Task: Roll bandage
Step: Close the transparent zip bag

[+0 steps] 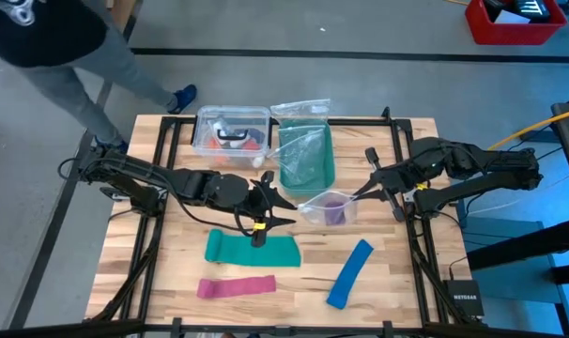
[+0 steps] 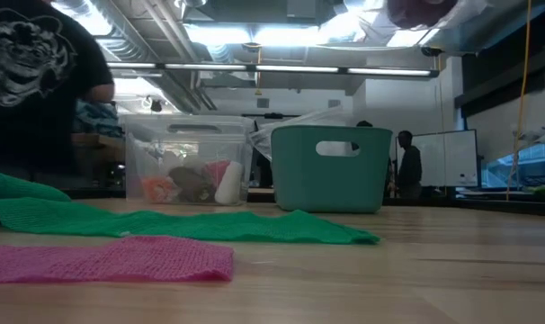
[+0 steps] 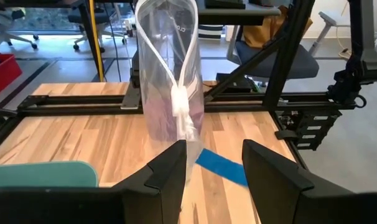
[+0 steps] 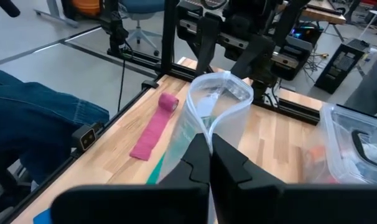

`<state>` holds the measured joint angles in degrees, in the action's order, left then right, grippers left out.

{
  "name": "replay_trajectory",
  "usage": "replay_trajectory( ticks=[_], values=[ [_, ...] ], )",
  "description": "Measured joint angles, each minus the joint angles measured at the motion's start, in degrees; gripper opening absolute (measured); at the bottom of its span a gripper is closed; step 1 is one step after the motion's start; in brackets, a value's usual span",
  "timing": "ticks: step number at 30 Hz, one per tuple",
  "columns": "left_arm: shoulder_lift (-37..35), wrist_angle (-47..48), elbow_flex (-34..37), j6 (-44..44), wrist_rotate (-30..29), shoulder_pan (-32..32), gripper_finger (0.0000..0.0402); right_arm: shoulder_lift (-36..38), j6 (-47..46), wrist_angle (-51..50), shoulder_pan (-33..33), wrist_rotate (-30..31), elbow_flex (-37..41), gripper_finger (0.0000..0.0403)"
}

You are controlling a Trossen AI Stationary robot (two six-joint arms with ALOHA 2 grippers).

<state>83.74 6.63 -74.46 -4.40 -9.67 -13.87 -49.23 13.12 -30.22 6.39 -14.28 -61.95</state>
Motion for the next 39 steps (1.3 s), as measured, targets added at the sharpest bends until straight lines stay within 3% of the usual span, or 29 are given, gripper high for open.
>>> replay_trajectory(
  ticks=[39],
  values=[
    [0.04,-4.45,0.00,-4.20,0.00,-0.70,0.0143,0.09,0.09,0.35,0.00,0.19,0.00,0.0000]
  ],
)
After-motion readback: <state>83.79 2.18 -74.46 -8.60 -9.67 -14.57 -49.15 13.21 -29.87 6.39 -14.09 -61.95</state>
